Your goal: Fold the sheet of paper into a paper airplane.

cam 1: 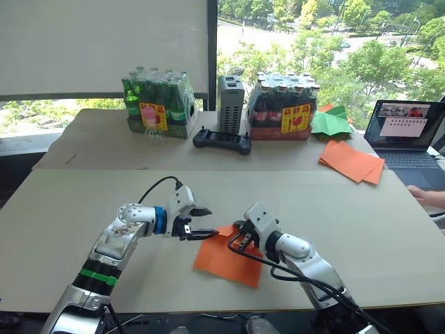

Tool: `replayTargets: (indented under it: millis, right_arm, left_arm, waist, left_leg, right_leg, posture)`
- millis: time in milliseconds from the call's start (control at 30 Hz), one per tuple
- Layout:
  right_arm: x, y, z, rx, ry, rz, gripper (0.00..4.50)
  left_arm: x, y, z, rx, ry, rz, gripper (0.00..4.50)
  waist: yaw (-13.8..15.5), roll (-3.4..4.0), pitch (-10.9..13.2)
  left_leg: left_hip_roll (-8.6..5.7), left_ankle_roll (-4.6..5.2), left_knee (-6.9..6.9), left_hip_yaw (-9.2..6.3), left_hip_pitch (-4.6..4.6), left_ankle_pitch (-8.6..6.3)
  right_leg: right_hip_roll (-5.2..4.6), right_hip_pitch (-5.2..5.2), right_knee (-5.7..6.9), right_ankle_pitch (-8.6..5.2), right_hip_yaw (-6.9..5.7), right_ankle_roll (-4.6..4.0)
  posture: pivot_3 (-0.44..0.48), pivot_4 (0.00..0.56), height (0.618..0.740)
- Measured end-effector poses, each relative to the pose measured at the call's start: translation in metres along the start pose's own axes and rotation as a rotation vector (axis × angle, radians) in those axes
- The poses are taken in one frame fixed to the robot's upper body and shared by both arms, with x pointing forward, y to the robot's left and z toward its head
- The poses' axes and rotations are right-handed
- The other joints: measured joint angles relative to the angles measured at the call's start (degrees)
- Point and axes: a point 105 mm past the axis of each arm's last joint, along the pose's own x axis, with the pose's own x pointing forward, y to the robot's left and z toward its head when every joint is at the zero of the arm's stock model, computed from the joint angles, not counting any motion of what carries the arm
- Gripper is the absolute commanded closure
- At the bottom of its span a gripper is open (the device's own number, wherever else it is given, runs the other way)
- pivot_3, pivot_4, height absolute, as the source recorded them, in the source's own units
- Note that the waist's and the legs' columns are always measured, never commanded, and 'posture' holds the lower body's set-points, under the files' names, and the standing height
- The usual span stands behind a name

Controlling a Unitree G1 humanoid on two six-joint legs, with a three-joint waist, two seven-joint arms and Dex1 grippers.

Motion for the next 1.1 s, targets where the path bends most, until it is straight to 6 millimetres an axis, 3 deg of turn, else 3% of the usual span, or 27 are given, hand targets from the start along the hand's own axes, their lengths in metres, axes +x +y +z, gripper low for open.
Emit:
replayTargets:
  millis: [33,100,400,967,1100]
  right_arm:
    - [0.0,0.0,0.0,0.0,0.0,-0.001,4.5]
    - [0.0,-0.001,0.0,0.0,0.0,-0.005,4.5]
    - [0.001,0.0,0.001,0.004,-0.004,-0.005,4.5]
    - [-0.003,0.014,0.01,-0.01,-0.052,0.033,4.5]
    - [-0.003,0.014,0.003,-0.022,-0.027,0.025,4.5]
  left_arm:
    - [0.002,0.002,0.0,-0.006,-0.003,0.009,0.99]
    - [0.011,0.008,0.001,-0.017,-0.013,0.037,1.52]
    - [0.037,0.003,-0.015,0.086,0.068,0.029,4.48]
    - [0.049,-0.01,-0.021,0.177,0.095,-0.02,4.48]
    - [0.05,-0.01,-0.021,0.182,0.092,-0.022,4.48]
  waist:
    - [0.0,0.0,0.0]
    - [0.1,0.0,0.0]
    - [0.0,0.0,0.0]
    - [0.1,0.0,0.0]
    - [0.1,0.0,0.0]
  left_leg:
    - [0.0,0.0,0.0,0.0,0.0,0.0]
    - [-0.01,0.0,0.02,0.0,0.0,0.0]
    - [-0.02,0.0,0.01,-0.01,-0.04,0.0]
    - [-0.02,0.0,0.02,-0.01,-0.04,0.0]
    - [-0.02,0.0,0.02,-0.01,-0.05,0.0]
  right_leg:
    - [0.0,0.01,0.0,0.0,0.0,0.0]
    - [0.0,0.01,0.0,0.0,0.0,0.0]
    - [-0.01,-0.02,-0.01,0.01,0.0,-0.02]
    - [0.0,-0.01,0.01,0.01,0.0,-0.02]
    - [-0.01,-0.01,0.0,0.01,0.0,-0.01]
  posture:
    - [0.0,0.15,0.733]
    - [0.0,0.15,0.733]
    - [0.0,0.15,0.733]
    - [0.0,0.15,0.733]
    - [0.0,0.15,0.733]
